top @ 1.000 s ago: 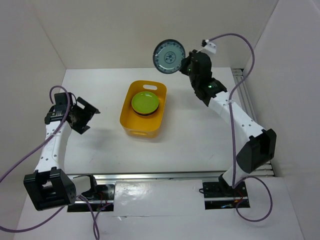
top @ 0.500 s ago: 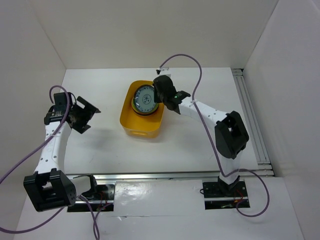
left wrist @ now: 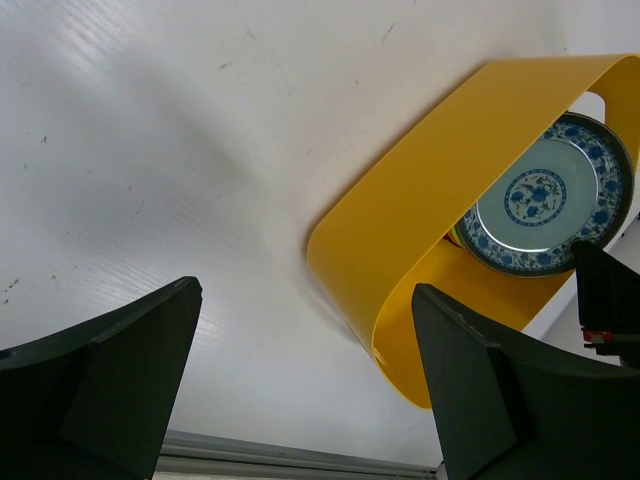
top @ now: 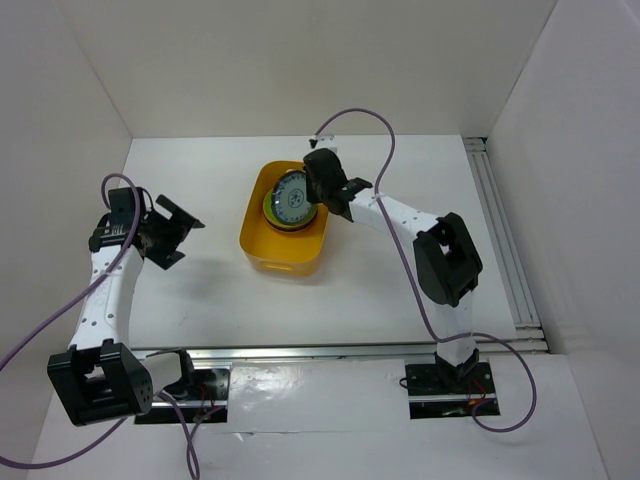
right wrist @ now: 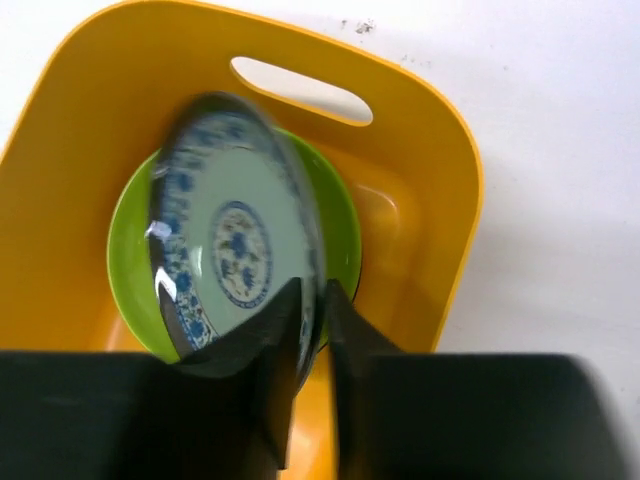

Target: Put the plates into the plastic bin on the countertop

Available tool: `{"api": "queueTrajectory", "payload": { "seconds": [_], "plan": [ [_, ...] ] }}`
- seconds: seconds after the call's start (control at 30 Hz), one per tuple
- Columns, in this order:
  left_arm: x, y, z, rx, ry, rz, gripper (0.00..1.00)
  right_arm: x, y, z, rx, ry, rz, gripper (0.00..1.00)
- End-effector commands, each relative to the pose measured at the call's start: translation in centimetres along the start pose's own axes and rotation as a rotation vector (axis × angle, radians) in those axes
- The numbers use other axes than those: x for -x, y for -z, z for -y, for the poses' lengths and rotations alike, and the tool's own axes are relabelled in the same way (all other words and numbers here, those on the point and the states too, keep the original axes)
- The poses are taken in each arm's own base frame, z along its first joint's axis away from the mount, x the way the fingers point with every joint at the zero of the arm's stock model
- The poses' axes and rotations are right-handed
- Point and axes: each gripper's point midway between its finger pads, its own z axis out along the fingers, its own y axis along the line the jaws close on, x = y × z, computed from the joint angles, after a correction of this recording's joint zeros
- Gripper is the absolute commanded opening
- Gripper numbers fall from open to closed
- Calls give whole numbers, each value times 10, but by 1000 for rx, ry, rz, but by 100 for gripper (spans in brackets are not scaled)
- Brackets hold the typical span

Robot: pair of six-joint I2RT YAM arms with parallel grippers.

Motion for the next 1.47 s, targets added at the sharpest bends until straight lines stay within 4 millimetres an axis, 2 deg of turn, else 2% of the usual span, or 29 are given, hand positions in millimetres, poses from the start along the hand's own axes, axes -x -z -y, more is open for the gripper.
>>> {"api": "queueTrajectory", "payload": {
  "seconds": [0.0, 0.07, 0.1, 0.23, 0.27, 0.33, 0.43, 0.47, 0.53, 0.57, 0.6, 0.63, 0.67, 0.7, 0.73, 0.77, 0.8, 0.83, 0.87, 0.9, 0.93, 0.97, 1.0, 1.03, 1.1, 1.13, 1.23, 1.3, 1.43],
  "plan": [
    [2, 7, 10, -57, -8, 13, 100, 29, 9, -17, 65, -11, 63, 26],
    [1, 4, 10, -55, -6, -1, 100, 30, 9, -20, 86, -1, 66, 46],
    [1, 4, 12, -68, -8, -2, 100, 37, 14, -23, 102, 6, 82, 60],
    [0, 5, 19, -106, -32, -11, 100, 61, 30, -48, 182, 31, 130, 100],
    [0, 6, 22, -121, -35, -14, 100, 73, 36, -51, 187, 26, 145, 100],
    [1, 9, 28, -147, -41, -16, 100, 86, 49, -63, 213, 38, 168, 100],
    [1, 10, 34, -166, -52, -28, 100, 119, 80, -68, 226, 20, 232, 100],
    [5, 16, 43, -193, -60, -21, 100, 131, 98, -60, 206, 10, 257, 100],
    [8, 23, 52, -220, -68, -14, 100, 142, 119, -50, 181, -9, 271, 100],
    [10, 27, 57, -238, -74, -9, 100, 157, 138, -33, 166, -37, 294, 100],
    [15, 36, 69, -267, -91, 11, 100, 143, 142, -19, 135, -20, 237, 100],
    [19, 43, 77, -291, -99, 20, 100, 139, 150, -9, 119, -31, 215, 100],
    [21, 49, 85, -312, -147, 36, 100, 145, 173, 2, 114, -52, 226, 100],
    [29, 63, 100, -349, -189, 78, 100, 135, 183, 15, 90, -44, 188, 100],
    [33, 70, 108, -359, -224, 109, 100, 120, 189, 25, 66, -44, 160, 100],
    [37, 75, 113, -365, -259, 137, 100, 116, 201, 32, 57, -44, 162, 100],
    [42, 81, 117, -349, -312, 184, 100, 123, 231, 44, 50, -69, 206, 100],
    [43, 79, 116, -331, -334, 202, 100, 106, 237, 54, 24, -67, 169, 100],
    [45, 80, 117, -321, -355, 225, 100, 104, 249, 62, 12, -68, 171, 100],
    [48, 79, 115, -299, -381, 247, 100, 111, 273, 75, -5, -95, 209, 100],
    [48, 82, 115, -299, -390, 250, 100, 100, 283, 84, -28, -83, 178, 100],
    [48, 85, 116, -305, -391, 257, 100, 97, 292, 95, -52, -86, 172, 100],
    [50, 89, 116, -296, -389, 265, 100, 98, 311, 102, -54, -108, 191, 100],
    [49, 101, 122, -319, -398, 280, 100, 90, 322, 111, -72, -112, 165, 100],
    [54, 122, 120, -311, -393, 335, 100, 87, 341, 119, -78, -126, 173, 100],
    [55, 129, 120, -312, -391, 353, 100, 85, 357, 124, -73, -139, 182, 100],
    [51, 154, 119, -338, -377, 396, 100, 82, 376, 138, -100, -159, 204, 100],
    [47, 156, 114, -339, -378, 397, 100, 81, 382, 140, -98, -161, 211, 100],
    [44, 141, 104, -303, -369, 361, 100, 84, 392, 141, -86, -181, 237, 100]
  ]
}}
